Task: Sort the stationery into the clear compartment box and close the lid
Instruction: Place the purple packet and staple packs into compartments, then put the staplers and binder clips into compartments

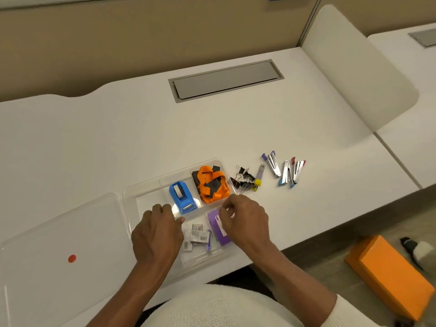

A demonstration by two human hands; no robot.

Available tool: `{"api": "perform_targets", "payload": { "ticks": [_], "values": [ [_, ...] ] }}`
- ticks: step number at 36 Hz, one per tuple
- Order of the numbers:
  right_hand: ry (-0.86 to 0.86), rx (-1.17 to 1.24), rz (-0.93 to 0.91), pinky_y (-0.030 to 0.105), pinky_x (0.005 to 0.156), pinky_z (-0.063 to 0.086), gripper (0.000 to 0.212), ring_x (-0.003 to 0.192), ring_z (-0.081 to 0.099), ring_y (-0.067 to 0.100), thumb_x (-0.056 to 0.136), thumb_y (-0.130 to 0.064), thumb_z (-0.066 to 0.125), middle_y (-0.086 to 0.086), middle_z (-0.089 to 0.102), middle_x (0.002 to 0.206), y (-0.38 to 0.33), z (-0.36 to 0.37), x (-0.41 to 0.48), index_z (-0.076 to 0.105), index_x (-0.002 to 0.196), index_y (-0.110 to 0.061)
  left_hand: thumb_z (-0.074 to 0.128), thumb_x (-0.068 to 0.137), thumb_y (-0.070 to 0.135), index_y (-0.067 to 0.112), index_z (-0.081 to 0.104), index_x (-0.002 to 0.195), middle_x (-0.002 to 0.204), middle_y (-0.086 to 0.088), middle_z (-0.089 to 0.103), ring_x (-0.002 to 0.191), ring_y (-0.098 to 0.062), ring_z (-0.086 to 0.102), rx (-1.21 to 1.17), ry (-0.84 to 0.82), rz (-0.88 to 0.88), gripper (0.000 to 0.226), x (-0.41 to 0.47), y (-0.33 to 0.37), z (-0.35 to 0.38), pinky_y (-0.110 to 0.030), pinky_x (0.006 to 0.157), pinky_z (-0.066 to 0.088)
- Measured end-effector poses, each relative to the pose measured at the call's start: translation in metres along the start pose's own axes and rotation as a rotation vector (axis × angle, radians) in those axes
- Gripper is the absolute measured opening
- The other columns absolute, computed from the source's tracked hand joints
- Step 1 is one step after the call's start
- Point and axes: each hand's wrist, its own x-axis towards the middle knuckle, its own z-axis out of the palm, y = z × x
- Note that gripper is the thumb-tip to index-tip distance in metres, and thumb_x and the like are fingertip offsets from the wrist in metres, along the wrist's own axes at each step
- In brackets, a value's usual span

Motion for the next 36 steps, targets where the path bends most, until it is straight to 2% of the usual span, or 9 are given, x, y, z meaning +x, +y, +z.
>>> {"api": "perform_targets", "payload": {
  "ticks": [4,8,13,17,19,21,27,30,36],
  "values": [
    [0.165,0.132,0.239,0.027,0.066,0.056,0.022,0.074,0.067,0.010,0.092,-0.047,0.069,-0.009,0.074,0.086,0.034,-0.014,0.026,0.072,0.095,-0.025,0.061,0.095,0.055,0.024,0.064,0.125,0.110,0.004,0.072,0.093,-0.014,0.066,0.022,-0.008,0.065,0.043,0.015,0.031,-0.008,-0.026,0.071,0.052],
    [0.223,0.178,0.395,0.038,0.077,0.057,0.026,0.083,0.071,0.023,0.088,-0.052,0.066,-0.007,0.073,0.082,0.065,-0.018,0.056,0.068,0.097,-0.027,0.064,0.097,0.048,0.026,0.066,0.104,0.095,0.006,0.073,0.082,-0.013,0.069,-0.060,0.035,0.201,0.024,0.033,0.067,-0.019,-0.029,0.068,0.054],
    [0.234,0.171,0.429,0.037,0.079,0.054,0.046,0.091,0.071,0.023,0.089,-0.064,0.059,-0.004,0.076,0.090,0.086,-0.012,0.087,0.060,0.111,-0.024,0.061,0.097,0.045,0.021,0.066,0.086,0.084,0.004,0.070,0.073,-0.019,0.063,-0.110,0.119,0.429,0.027,0.067,0.117,-0.023,-0.030,0.061,0.038],
    [0.242,0.081,0.432,0.031,0.067,0.044,0.052,0.085,0.071,0.025,0.086,-0.069,0.054,-0.001,0.074,0.088,0.091,-0.005,0.101,0.062,0.103,-0.021,0.059,0.097,0.043,0.021,0.067,0.094,0.094,0.003,0.070,0.086,-0.024,0.067,-0.147,0.098,0.611,0.024,0.101,0.159,-0.020,-0.036,0.066,0.050],
    [0.211,0.048,0.424,0.032,0.066,0.048,0.054,0.081,0.071,0.024,0.085,-0.069,0.048,-0.001,0.072,0.086,0.092,-0.002,0.106,0.063,0.097,-0.018,0.058,0.097,0.040,0.019,0.067,0.097,0.097,0.002,0.068,0.092,-0.024,0.064,-0.151,0.078,0.690,0.022,0.117,0.178,-0.016,-0.036,0.068,0.048],
    [0.175,0.030,0.422,0.033,0.068,0.053,0.047,0.080,0.071,0.024,0.086,-0.061,0.051,-0.001,0.071,0.086,0.092,-0.001,0.109,0.063,0.093,-0.017,0.059,0.096,0.038,0.019,0.067,0.102,0.102,0.002,0.067,0.097,-0.023,0.063,-0.116,0.067,0.758,0.021,0.131,0.194,-0.012,-0.035,0.069,0.046],
    [0.131,-0.032,0.413,0.029,0.062,0.040,0.018,0.078,0.069,0.025,0.087,-0.034,0.060,-0.001,0.067,0.084,0.107,-0.003,0.108,0.063,0.084,-0.017,0.061,0.097,0.021,0.017,0.063,0.115,0.113,0.001,0.063,0.110,-0.022,0.056,0.071,0.067,0.937,0.019,0.159,0.234,-0.004,-0.035,0.065,0.047],
    [0.125,0.015,0.434,0.031,0.067,0.049,0.010,0.079,0.068,0.026,0.081,-0.027,0.060,-0.002,0.068,0.083,0.117,-0.010,0.097,0.063,0.082,-0.018,0.068,0.092,0.014,0.016,0.059,0.123,0.122,-0.001,0.060,0.116,-0.023,0.052,0.159,0.046,1.044,0.033,0.170,0.252,0.000,-0.037,0.079,0.054],
    [0.326,0.292,0.517,0.032,0.065,0.054,0.019,0.071,0.063,0.012,0.083,-0.037,0.070,-0.015,0.060,0.081,0.148,-0.033,0.076,0.058,0.093,-0.026,0.073,0.087,0.012,0.015,0.050,0.140,0.145,-0.006,0.050,0.132,-0.027,0.046,0.337,0.006,1.206,0.057,0.188,0.273,0.019,-0.039,0.100,0.047]
  ]
}}
